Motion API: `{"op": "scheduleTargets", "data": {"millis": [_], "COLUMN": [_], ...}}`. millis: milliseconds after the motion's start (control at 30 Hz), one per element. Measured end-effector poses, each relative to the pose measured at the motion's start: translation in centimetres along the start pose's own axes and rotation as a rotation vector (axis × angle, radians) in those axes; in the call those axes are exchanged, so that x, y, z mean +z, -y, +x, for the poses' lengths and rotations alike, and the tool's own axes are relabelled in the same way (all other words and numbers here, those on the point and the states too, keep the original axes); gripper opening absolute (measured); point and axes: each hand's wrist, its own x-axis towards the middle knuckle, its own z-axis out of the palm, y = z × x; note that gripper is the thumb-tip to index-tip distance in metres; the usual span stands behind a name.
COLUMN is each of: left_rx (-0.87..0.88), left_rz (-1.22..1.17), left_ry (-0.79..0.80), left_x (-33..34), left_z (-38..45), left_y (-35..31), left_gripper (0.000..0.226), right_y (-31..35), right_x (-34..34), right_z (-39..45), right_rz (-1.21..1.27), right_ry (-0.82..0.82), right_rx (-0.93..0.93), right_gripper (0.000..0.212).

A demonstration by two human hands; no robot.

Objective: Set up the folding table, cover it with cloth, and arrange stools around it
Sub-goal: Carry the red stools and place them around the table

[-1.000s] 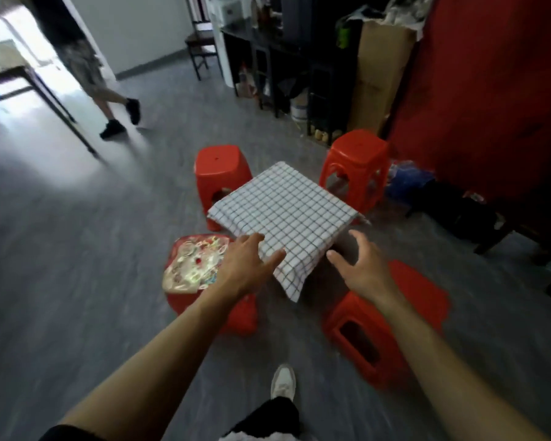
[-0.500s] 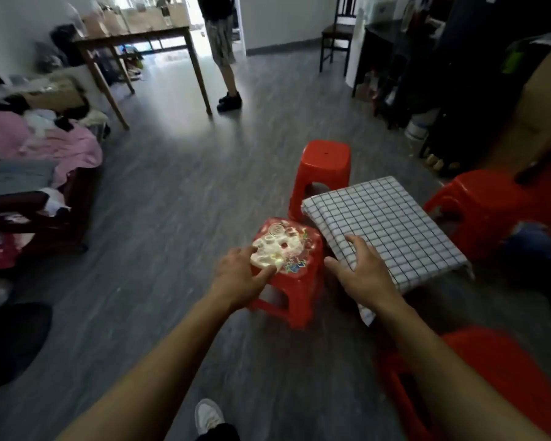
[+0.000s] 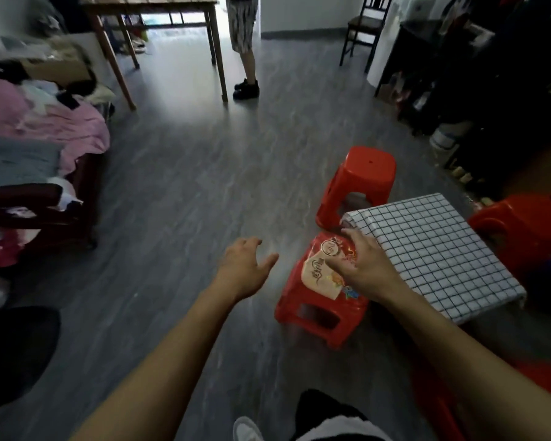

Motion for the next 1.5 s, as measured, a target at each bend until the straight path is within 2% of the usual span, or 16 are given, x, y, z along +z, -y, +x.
{"op": "scheduleTargets", "data": {"millis": [200, 400, 600, 733, 967, 1133, 1333, 1500], "left_rx": [-0.05, -0.136, -0.09, -0.024, 0.212, 0.454, 0.693, 0.858], "left_rz": [-0.027, 0.057, 0.112, 0.115, 0.102, 0.177, 0.15, 0.268], "left_ry": [0.026, 0.067, -0.023, -0.022, 0.124, 0.23, 0.329, 0.416], "left_x": [-3.6, -8.4, -15.0, -17.9, -20.2, -21.7, -20.2, -15.5], "left_z": [8.6, 17.0, 25.9, 32.7, 45.9, 53.9, 61.3, 65.4], "left_y": [5.6, 10.1, 12.1, 13.2, 13.7, 11.6, 4.3, -2.7], "left_gripper": [0.062, 0.063, 0.061, 0.061, 0.058, 0.059, 0.057, 0.057], "right_y": [4.2, 11.2, 17.6, 19.2, 19.4, 20.4, 17.9, 12.7], "right_x": [4.3, 7.8, 7.5, 7.7, 9.2, 7.3, 5.3, 3.7], "right_z": [8.7, 21.2, 31.1, 36.5, 43.6, 46.3, 47.6, 49.1], "right_rz": [-0.04, 0.002, -0.01, -0.03, -0.087, -0.053, 0.022, 0.118], "right_ry": [0.045, 0.086, 0.082, 0.069, -0.014, -0.131, -0.305, -0.404], "right_rx": [0.012, -0.072, -0.121, -0.062, 0.289, 0.466, 0.632, 0.763], "right_gripper": [0.077, 0.078, 0.08, 0.08, 0.092, 0.083, 0.079, 0.077]}}
